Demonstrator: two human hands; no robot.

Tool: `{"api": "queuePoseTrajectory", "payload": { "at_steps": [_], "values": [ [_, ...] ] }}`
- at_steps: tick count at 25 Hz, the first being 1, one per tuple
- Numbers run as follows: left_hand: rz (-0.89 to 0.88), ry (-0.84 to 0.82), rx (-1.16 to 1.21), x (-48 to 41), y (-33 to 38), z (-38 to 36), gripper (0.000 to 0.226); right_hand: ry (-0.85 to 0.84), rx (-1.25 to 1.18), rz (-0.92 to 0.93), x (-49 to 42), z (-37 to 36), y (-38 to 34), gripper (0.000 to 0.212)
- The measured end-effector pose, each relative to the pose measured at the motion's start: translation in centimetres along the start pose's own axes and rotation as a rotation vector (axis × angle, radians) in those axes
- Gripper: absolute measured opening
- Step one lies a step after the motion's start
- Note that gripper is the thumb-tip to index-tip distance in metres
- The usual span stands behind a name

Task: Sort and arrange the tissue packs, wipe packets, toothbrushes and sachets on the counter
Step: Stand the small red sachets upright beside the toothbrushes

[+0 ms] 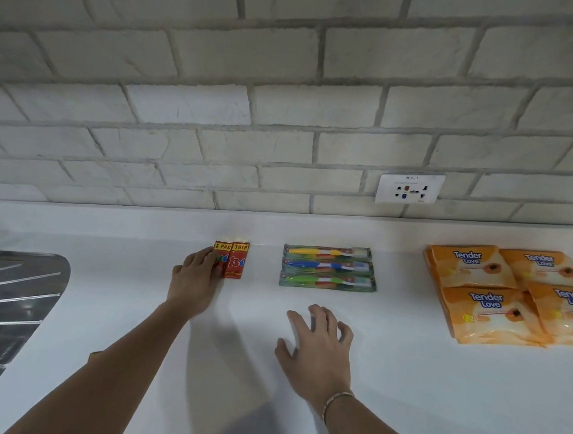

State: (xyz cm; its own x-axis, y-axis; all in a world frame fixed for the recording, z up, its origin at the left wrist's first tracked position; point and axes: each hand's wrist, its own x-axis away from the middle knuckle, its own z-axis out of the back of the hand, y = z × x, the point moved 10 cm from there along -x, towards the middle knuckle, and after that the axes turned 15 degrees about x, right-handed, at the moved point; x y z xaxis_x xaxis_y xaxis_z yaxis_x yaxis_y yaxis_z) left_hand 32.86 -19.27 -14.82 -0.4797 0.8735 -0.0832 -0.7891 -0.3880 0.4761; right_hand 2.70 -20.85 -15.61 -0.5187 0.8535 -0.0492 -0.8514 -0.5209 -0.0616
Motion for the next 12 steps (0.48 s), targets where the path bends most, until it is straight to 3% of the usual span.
{"api": "queuePoseTrajectory", "payload": {
  "at_steps": [4,12],
  "values": [
    [0.098,0.130,0.150,1.9,-1.0,2.0,0.043,-0.006,-0.012,0.000,0.0,-0.1,0.1,0.054],
    [0.347,0.314,-0.032,14.3,-8.1,8.7,0.022,0.006,-0.004,0.002,0.0,0.0,0.0,0.053]
  ]
}}
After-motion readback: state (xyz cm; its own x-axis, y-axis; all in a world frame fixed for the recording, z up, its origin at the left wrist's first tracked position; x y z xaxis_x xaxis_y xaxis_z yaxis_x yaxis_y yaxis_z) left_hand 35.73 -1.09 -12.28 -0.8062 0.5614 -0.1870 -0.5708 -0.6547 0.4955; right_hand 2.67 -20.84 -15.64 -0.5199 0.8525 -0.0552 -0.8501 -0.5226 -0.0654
